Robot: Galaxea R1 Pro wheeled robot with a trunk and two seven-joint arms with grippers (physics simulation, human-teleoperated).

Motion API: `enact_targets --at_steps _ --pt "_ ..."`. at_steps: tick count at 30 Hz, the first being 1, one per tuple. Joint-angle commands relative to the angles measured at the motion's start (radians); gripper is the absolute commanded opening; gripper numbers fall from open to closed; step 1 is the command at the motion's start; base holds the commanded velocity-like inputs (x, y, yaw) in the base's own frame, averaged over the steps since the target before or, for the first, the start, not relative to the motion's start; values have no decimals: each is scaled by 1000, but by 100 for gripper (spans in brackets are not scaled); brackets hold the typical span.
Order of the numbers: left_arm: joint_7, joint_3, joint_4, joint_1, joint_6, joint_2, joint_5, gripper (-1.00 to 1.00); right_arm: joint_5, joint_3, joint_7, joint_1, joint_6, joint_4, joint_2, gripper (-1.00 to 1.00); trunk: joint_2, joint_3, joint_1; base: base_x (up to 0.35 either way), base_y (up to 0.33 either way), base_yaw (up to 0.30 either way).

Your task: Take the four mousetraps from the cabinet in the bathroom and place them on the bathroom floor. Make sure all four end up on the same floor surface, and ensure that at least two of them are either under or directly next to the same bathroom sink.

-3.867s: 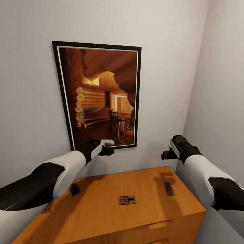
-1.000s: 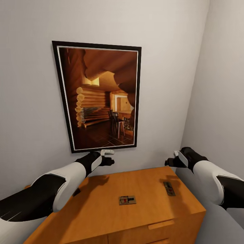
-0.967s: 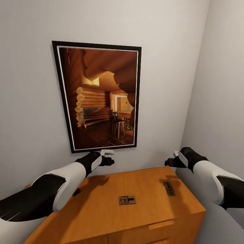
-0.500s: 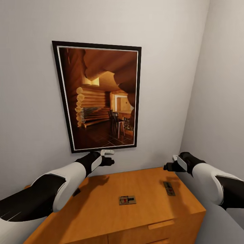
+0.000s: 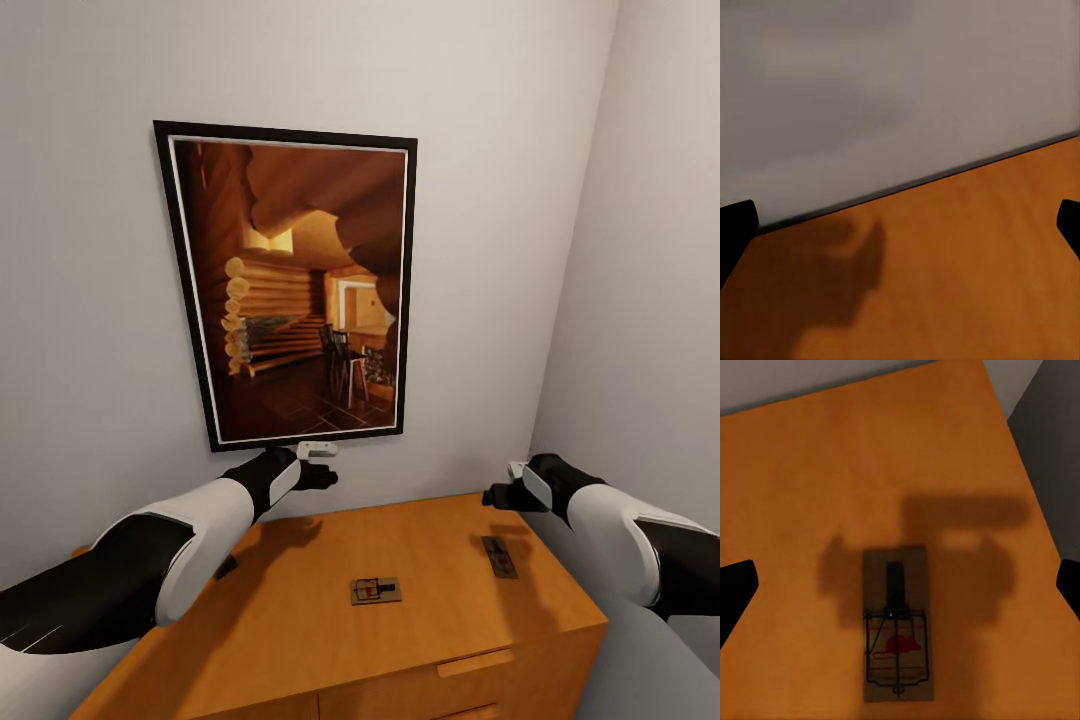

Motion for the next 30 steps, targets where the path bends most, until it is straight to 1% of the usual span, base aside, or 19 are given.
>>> enact_targets --at_steps 1,9,19,30 --pt "-1 -9 -1 0 4 0 8 100 11 -7 5 0 3 0 0 100 -1 0 0 0 0 0" --pt "-1 -9 -2 0 4 0 8 100 10 -7 4 3 -1 1 1 100 -1 0 0 0 0 0" --pt "-1 -9 -1 0 4 0 9 100 10 -7 4 26 -40 2 2 100 -1 0 0 0 0 0" --pt "-1 -9 -1 0 4 0 10 100 11 -7 4 42 -50 3 5 100 -1 0 0 0 0 0"
